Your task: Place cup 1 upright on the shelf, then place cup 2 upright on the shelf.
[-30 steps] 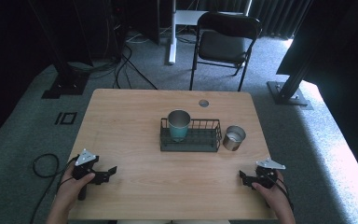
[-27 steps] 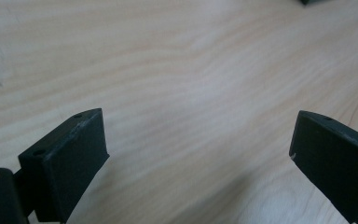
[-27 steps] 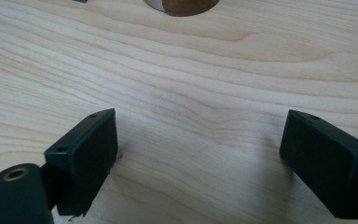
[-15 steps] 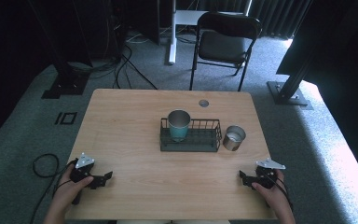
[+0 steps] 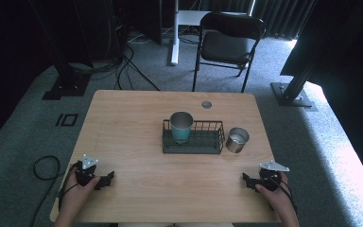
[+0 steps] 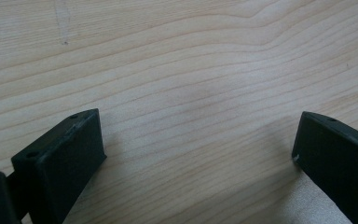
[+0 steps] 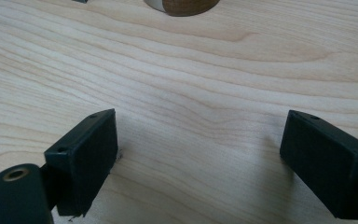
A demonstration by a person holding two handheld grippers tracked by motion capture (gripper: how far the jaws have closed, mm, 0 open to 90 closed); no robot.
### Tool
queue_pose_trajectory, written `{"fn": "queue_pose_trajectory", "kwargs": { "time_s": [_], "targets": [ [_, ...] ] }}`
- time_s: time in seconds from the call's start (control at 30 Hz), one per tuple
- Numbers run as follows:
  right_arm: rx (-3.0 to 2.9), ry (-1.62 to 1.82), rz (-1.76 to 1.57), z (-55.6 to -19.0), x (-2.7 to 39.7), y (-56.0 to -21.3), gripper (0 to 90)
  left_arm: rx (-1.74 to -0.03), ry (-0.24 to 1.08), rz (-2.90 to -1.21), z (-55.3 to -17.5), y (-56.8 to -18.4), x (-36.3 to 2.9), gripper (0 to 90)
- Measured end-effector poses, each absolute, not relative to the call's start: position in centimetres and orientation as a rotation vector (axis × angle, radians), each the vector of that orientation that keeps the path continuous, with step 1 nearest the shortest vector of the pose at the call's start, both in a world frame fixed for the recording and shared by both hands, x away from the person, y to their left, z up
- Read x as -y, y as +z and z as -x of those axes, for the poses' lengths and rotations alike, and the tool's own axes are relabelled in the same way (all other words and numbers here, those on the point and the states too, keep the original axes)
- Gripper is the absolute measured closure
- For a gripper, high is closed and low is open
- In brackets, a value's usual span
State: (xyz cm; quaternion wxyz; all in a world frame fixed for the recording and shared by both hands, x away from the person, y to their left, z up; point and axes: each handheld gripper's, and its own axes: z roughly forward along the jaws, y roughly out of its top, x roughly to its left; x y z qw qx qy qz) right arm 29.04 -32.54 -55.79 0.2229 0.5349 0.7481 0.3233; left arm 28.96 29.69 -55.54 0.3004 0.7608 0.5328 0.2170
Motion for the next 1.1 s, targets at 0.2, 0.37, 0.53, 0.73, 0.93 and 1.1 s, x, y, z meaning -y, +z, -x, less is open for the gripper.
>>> {"fn": "queue_pose_trajectory", "kwargs": {
  "time_s": [0.2, 0.37, 0.53, 0.73, 0.93, 1.1],
  "targets": [
    [-2.070, 0.892, -1.474, -29.0, 32.5, -55.8, 10.8, -1.414, 0.576, -2.019, -29.0, -55.5, -29.7, 2.6],
    [-2.069, 0.893, -1.477, -29.0, 32.5, -55.8, 10.9, -1.414, 0.576, -2.019, -29.0, -55.5, -29.7, 2.6],
    [-2.059, 0.889, -1.486, -28.9, 32.5, -55.8, 11.1, -1.414, 0.576, -2.019, -29.0, -55.5, -29.7, 2.7],
    [-2.069, 0.869, -1.500, -28.8, 32.3, -55.5, 11.0, -1.414, 0.576, -2.019, -29.0, -55.5, -29.7, 2.6],
    [-2.051, 0.892, -1.479, -28.9, 32.4, -55.0, 11.1, -1.414, 0.577, -2.019, -29.0, -55.5, -29.7, 2.6],
    [-2.018, 0.922, -1.468, -29.3, 32.4, -54.3, 11.1, -1.414, 0.576, -2.019, -29.0, -55.5, -29.7, 2.6]
  ]
}}
